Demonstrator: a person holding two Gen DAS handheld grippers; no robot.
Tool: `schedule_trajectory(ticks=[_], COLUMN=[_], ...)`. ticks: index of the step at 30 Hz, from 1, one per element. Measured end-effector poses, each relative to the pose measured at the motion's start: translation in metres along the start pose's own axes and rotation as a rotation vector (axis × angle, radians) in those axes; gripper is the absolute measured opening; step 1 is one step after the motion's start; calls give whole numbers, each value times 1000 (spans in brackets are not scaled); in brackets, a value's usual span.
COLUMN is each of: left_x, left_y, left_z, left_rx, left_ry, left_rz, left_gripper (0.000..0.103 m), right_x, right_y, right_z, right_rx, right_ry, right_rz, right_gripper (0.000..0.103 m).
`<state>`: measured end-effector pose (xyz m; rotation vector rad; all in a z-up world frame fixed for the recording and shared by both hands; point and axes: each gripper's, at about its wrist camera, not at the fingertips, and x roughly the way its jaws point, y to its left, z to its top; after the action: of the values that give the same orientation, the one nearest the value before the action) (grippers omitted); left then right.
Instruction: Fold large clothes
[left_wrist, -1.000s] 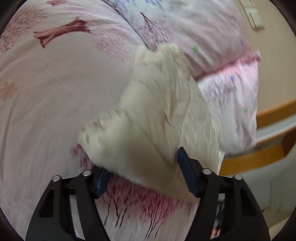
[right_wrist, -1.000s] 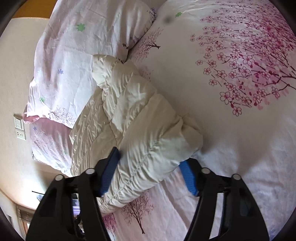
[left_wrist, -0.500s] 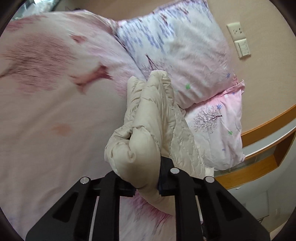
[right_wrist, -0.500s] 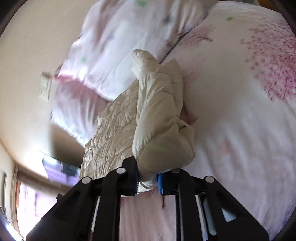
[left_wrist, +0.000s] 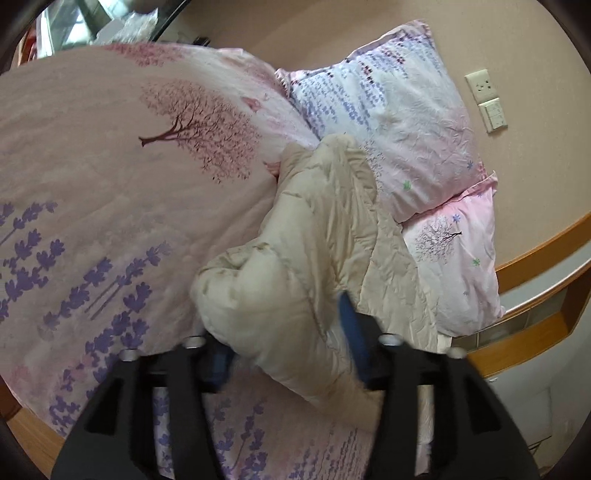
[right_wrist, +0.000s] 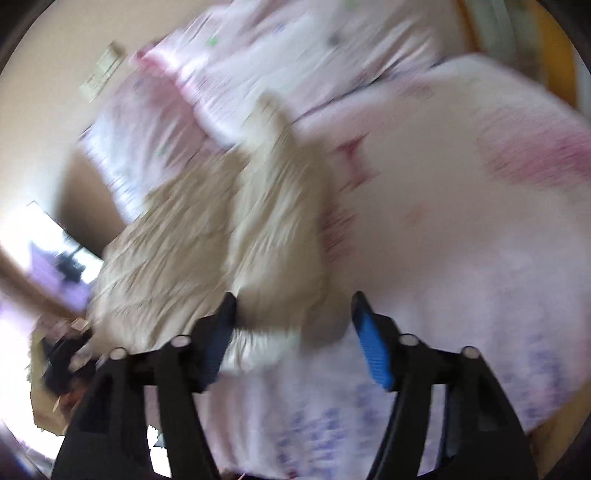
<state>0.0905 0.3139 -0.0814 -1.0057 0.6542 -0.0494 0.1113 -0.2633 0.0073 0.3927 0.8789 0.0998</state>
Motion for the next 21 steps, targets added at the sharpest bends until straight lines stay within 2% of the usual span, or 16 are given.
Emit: schedule_trajectory(ticks=[2, 5, 9, 12, 14, 19, 21], left_x=[-2, -4, -3, -2, -1, 5, 6], left_y=[-1, 0, 0, -3, -5, -9, -10], left_z=[-3, -8, -16, -18, -19, -21, -21], left_rx=[0, -3, -6, -2, -7, 2, 7], left_ry=[-19, -42, -62, -76, -84, -91, -97], left_rz=[-5, 1, 13, 18, 22, 36, 43], left_gripper=[62, 63, 64, 64, 64, 64, 64], right_x=[-13, -14, 9, 31, 41, 69, 81], right_y=[12, 43, 113, 167, 194, 222, 224], right_z=[11, 18, 16, 9, 1, -7, -7], right_rx=[-34, -139, -316, -421, -482, -518, -507], right_ry=[-80, -101, -60, -25, -25, 26, 50], right_rz=[-48, 9, 96, 143, 142, 114, 103], right_gripper=[64, 51, 35, 30, 29, 28, 24])
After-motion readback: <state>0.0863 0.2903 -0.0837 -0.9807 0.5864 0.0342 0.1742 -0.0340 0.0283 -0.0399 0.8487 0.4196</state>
